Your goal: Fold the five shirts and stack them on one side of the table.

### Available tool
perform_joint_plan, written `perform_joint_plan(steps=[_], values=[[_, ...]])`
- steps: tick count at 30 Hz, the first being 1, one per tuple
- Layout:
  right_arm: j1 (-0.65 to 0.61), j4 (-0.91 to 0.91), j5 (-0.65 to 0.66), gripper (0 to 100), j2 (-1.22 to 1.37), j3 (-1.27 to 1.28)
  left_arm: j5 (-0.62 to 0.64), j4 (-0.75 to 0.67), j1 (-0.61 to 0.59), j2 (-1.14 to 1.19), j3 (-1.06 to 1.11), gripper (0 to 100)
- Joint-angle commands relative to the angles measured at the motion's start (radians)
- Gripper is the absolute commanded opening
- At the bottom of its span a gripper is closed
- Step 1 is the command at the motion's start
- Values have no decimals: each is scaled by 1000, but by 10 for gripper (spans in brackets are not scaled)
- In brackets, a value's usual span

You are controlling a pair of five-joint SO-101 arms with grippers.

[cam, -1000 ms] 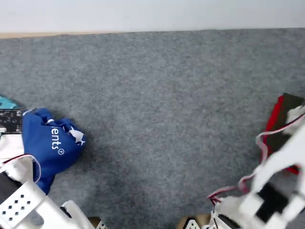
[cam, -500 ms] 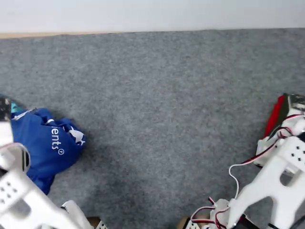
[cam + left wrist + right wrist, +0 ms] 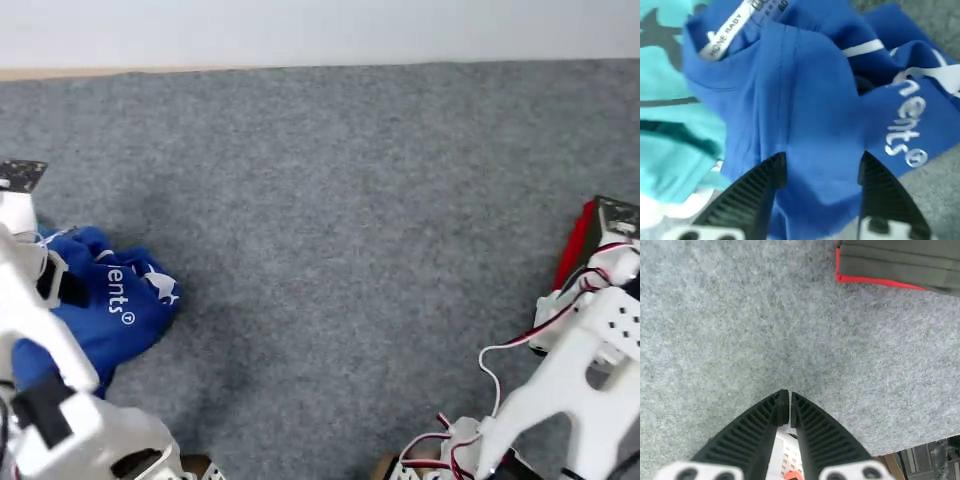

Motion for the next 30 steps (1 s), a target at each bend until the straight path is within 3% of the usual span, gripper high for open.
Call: perform_joint_plan(steps=[1, 5, 11, 15, 21, 25, 30], values=[[-13, 39, -8, 9, -36, -8, -9, 8, 6, 80, -76, 235], [-12, 39, -8, 9, -36, -8, -6, 8, 3, 155, -136, 202], [-12, 41, -8, 9, -38, -8, -46, 15, 44, 250, -143, 5], [-12, 42, -8, 9, -41, -8, -57, 69, 75, 192, -179, 4], [-12, 41, -8, 9, -127, -8, -15, 155, 147, -84, -357, 4], [-12, 41, -8, 9, -156, -8, 110, 160, 261, -253, -495, 4], [-12, 41, -8, 9, -171, -8, 267, 161, 511, -364, -633, 4]])
